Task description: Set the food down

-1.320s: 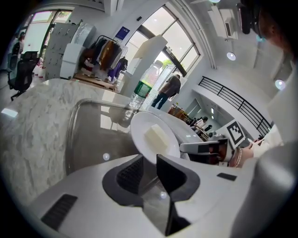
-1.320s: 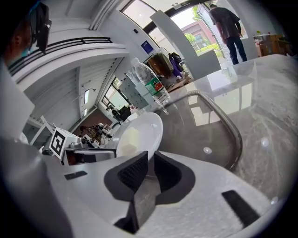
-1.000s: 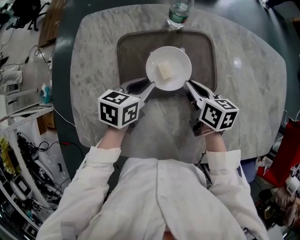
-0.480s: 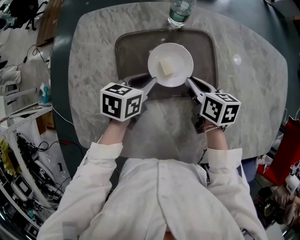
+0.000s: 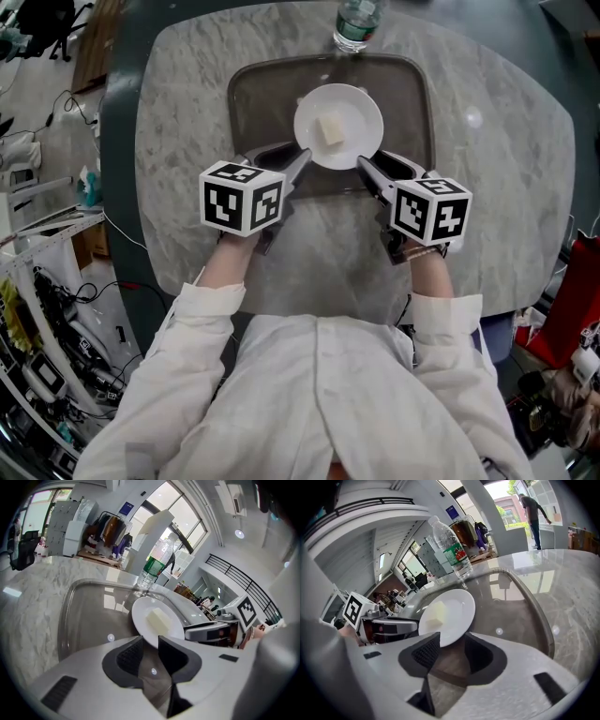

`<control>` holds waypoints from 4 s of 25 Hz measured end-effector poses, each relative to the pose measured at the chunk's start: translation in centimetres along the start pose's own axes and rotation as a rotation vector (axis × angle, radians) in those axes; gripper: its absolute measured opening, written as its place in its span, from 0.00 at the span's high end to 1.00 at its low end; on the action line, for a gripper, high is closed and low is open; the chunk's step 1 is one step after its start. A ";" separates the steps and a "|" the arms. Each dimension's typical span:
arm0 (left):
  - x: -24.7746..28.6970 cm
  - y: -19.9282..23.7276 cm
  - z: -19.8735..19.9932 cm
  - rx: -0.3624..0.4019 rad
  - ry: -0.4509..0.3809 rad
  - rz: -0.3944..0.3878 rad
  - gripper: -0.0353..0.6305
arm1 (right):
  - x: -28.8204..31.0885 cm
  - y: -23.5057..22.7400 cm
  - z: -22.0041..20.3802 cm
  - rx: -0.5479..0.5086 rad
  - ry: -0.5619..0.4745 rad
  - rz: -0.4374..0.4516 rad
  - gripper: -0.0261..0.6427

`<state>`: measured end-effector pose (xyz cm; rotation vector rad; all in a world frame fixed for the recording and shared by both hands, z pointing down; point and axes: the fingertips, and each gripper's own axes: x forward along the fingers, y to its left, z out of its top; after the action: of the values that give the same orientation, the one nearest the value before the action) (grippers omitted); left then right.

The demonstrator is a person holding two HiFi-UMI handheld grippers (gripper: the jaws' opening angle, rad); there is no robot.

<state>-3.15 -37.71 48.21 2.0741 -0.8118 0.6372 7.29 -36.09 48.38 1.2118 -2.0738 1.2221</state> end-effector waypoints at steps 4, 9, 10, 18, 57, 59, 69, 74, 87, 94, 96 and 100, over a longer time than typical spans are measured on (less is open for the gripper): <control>-0.1 0.0 0.2 -0.007 -0.030 0.005 0.78 | 0.0 0.0 -0.2 -0.016 -0.007 -0.006 0.77; -0.6 0.2 0.4 0.003 -0.043 0.016 0.72 | -0.7 -0.1 0.0 -0.004 -0.029 -0.011 0.76; -0.9 0.2 0.4 0.003 -0.052 0.015 0.72 | -1.1 0.0 0.1 -0.005 -0.042 -0.009 0.76; -4.8 -1.7 0.9 0.012 -0.173 0.022 0.72 | -5.5 1.4 0.7 -0.069 -0.160 0.008 0.78; -18.8 -24.8 -12.5 0.088 -0.447 -0.297 0.90 | -26.2 14.2 -13.8 -0.248 -0.365 0.313 0.96; -18.8 -25.0 -12.5 0.090 -0.435 -0.309 0.90 | -26.3 14.3 -13.8 -0.229 -0.368 0.302 0.96; -17.6 -26.6 -15.8 0.122 -0.317 -0.371 0.90 | -25.2 16.0 -15.6 -0.262 -0.332 0.293 0.96; -17.3 -26.4 -16.9 0.116 -0.275 -0.359 0.90 | -25.1 16.2 -16.4 -0.269 -0.310 0.283 0.96; -17.0 -26.3 -16.8 0.105 -0.278 -0.367 0.90 | -24.8 16.2 -17.2 -0.392 -0.190 0.290 0.96; -17.4 -26.1 -17.1 0.095 -0.278 -0.367 0.90 | -25.0 16.6 -17.9 -0.431 -0.148 0.306 0.96; -17.5 -26.2 -17.5 0.095 -0.270 -0.372 0.90 | -25.1 16.8 -18.1 -0.430 -0.147 0.317 0.96; -17.0 -26.6 -18.1 0.104 -0.247 -0.376 0.90 | -25.3 17.1 -18.6 -0.482 -0.124 0.340 0.96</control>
<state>2.05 -4.80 33.64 2.3502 -0.5056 0.2235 4.79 -4.57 31.63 0.7495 -2.5459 0.7122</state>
